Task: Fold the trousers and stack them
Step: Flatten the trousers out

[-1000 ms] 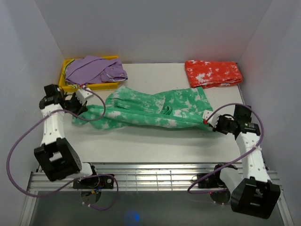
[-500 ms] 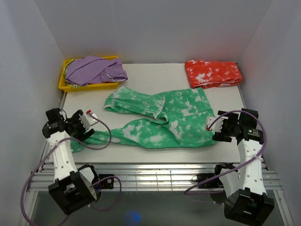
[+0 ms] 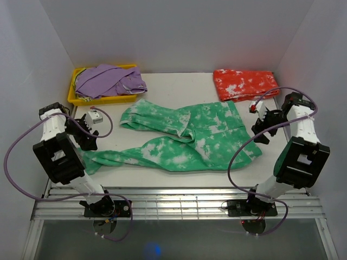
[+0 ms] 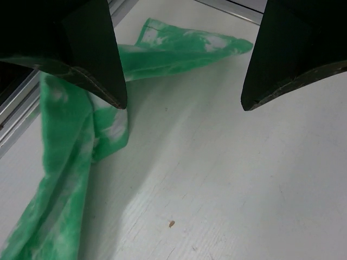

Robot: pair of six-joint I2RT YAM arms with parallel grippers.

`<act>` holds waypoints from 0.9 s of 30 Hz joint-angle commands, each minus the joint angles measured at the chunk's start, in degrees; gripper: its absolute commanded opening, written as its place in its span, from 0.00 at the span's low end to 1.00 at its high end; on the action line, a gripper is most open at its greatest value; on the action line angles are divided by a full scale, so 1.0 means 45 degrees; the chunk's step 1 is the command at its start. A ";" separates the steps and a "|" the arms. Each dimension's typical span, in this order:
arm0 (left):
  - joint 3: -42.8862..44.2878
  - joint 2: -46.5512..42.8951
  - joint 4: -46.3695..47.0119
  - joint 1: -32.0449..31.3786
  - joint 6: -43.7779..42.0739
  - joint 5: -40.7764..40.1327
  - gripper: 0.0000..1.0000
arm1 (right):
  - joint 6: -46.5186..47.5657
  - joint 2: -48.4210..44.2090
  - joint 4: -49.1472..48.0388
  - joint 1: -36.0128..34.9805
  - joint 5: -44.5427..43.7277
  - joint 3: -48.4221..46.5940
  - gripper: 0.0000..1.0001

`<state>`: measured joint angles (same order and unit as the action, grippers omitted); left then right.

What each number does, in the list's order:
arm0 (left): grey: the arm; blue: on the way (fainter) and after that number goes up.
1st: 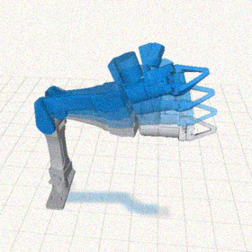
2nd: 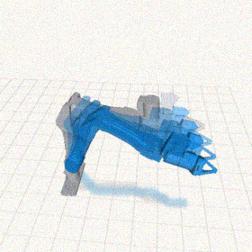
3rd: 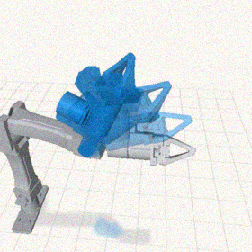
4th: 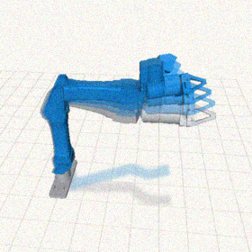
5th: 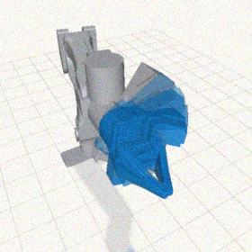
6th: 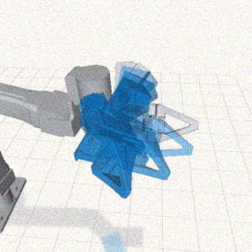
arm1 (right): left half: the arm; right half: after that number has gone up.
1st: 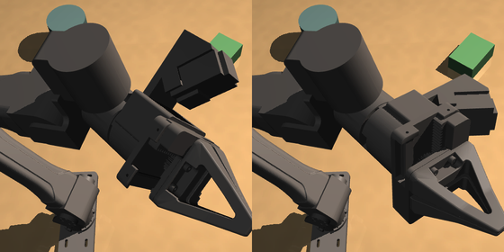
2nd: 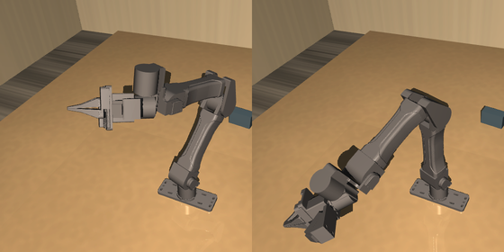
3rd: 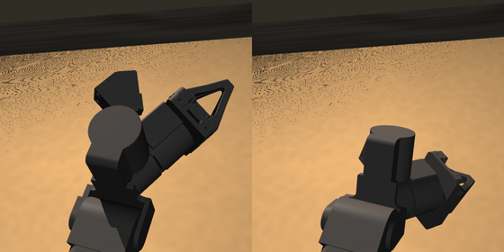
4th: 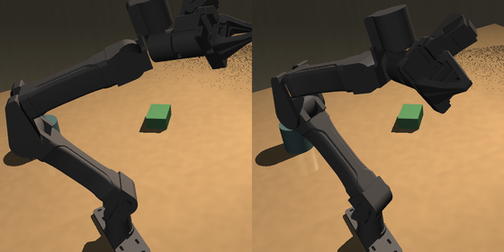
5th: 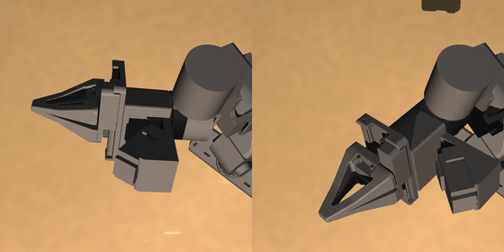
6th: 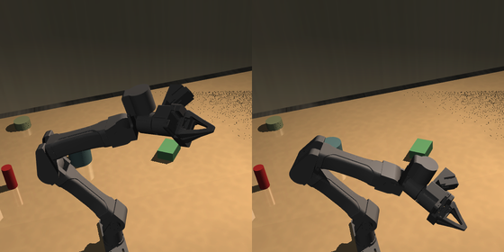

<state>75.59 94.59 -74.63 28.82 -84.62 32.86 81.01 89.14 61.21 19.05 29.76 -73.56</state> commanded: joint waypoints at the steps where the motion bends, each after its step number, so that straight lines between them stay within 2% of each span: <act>1: 0.0760 0.0541 -0.1287 0.0100 -0.1973 -0.0525 0.96 | -0.0658 0.0619 0.1866 -0.0053 0.0203 -0.0392 0.99; 5: 0.0392 0.1070 -0.1306 0.0119 -0.3769 -0.0856 0.94 | -0.1458 0.1438 0.1788 -0.0364 0.0281 -0.0255 1.00; 9: -0.0099 0.1167 -0.1267 0.0100 -0.4360 -0.1462 0.89 | -0.2395 0.2142 0.1303 -0.0794 0.0204 0.0056 1.00; 14: 0.1635 0.1500 -0.1111 0.0568 -0.3989 -0.0760 0.87 | -0.3898 0.2845 -0.0241 -0.1769 -0.0634 0.1071 0.96; 18: 0.2945 0.1675 -0.0095 0.0646 -0.4476 -0.3371 0.89 | -0.3999 0.3062 -0.0886 -0.1987 -0.1339 0.1736 0.92; 21: 0.4605 0.2748 -0.1306 0.0881 -0.4831 -0.4469 0.89 | -0.3999 0.2964 -0.1238 -0.1987 -0.1495 0.1738 0.92; 24: 0.4103 0.2634 -0.1287 0.1193 -0.6095 -0.4393 0.88 | -0.4175 0.3061 -0.1103 -0.1987 -0.1457 0.1309 0.92; 27: 0.2796 0.2419 -0.1287 0.1174 -0.6721 -0.4295 0.89 | -0.4214 0.3120 -0.0908 -0.1987 -0.1456 0.0937 0.92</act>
<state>92.38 106.63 -74.67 33.69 -108.42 14.74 62.89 103.02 58.52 9.76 25.15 -66.54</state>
